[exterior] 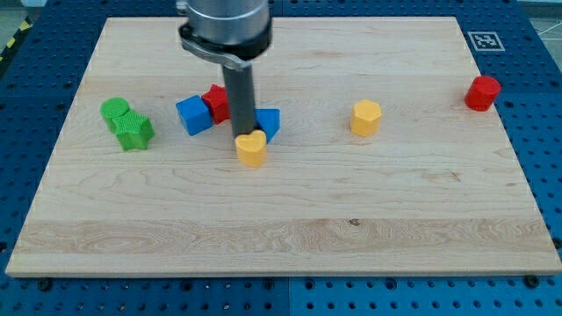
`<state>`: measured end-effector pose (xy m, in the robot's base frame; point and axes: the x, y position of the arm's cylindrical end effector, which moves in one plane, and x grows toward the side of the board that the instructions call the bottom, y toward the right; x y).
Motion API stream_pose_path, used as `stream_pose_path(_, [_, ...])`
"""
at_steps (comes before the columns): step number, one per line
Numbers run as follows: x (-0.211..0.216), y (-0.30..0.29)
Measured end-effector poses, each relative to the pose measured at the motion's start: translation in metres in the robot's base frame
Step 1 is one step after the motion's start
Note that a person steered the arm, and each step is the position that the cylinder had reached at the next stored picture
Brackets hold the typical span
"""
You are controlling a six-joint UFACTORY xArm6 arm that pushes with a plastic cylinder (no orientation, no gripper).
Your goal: Push the yellow heart towards bottom right
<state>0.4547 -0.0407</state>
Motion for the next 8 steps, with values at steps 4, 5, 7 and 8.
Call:
stream_pose_path(4, [0.029, -0.018])
stream_pose_path(5, [0.048, -0.031])
stream_pose_path(7, [0.056, 0.02])
stream_pose_path(8, [0.056, 0.062])
